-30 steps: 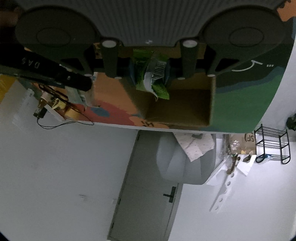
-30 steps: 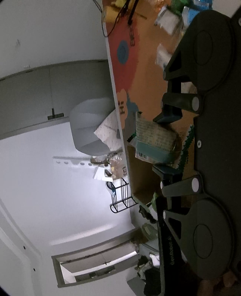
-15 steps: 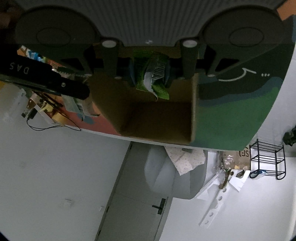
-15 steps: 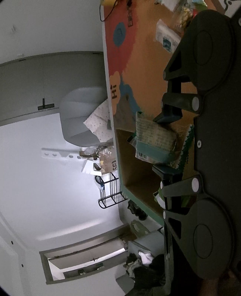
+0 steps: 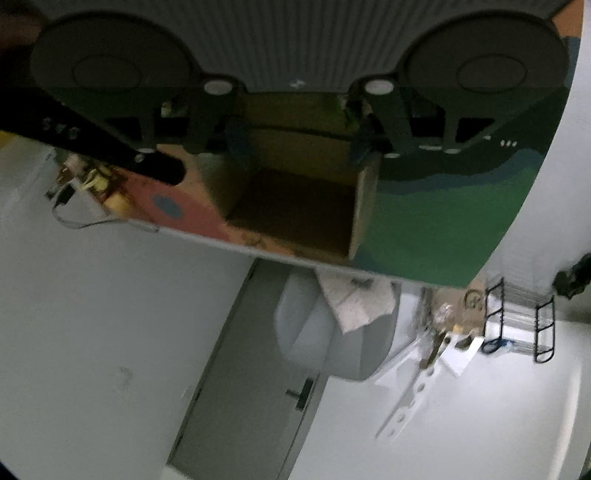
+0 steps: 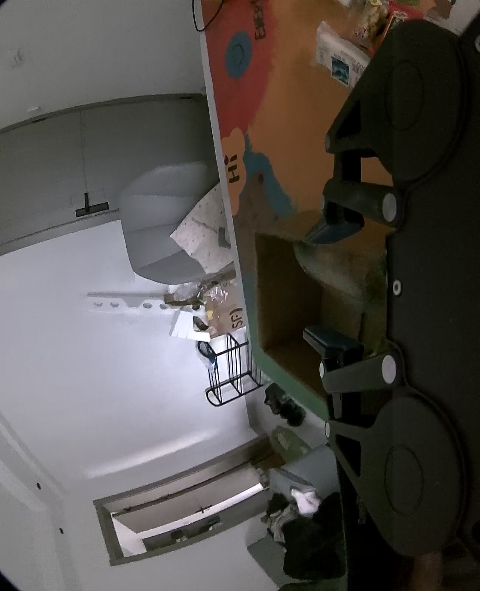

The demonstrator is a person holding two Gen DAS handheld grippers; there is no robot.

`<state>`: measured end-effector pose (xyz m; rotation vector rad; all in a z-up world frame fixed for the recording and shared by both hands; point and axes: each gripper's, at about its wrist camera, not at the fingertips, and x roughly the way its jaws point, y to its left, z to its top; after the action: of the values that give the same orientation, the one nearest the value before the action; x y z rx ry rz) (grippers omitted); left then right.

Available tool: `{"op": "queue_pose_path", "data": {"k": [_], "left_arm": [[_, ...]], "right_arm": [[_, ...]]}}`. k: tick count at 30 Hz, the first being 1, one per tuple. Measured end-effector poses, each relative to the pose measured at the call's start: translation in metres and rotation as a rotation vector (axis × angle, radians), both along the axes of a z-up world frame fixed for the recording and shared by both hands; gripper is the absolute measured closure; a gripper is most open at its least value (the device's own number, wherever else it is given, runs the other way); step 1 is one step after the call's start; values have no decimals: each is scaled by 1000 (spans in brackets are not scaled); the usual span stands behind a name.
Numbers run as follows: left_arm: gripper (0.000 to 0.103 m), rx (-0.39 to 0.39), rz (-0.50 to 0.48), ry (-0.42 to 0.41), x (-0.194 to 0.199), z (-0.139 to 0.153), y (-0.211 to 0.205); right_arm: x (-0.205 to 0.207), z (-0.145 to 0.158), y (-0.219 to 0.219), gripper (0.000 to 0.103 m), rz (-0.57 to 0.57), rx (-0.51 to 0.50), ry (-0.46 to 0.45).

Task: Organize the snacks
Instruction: 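Return both grippers to the snack pile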

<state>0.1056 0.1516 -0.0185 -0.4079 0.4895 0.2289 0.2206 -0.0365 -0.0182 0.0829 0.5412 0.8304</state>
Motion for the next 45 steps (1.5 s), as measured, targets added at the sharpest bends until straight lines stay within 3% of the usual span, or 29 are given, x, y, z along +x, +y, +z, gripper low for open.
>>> {"op": "queue_pose_path", "data": {"k": [3,8,15,23,45], "left_arm": [[26,15,16,-11,-5,5,-5],[15,54,33,-20,-8,9,-16],[5,55,16,-20,-6,9,-33],[5,76,-55,-2,4,5,-69],[5,59,-219,9,27,-6,-153]], "right_arm": [[-2,3,-6,41,-21,0,-9],[-2,2,-27,32,-73,14,0],[-6,-2,-60,17,-132,-5,7],[-9,-7,-108,0,-233,5,50],[-11,-24,-204,0,-428,-38,82]]}}
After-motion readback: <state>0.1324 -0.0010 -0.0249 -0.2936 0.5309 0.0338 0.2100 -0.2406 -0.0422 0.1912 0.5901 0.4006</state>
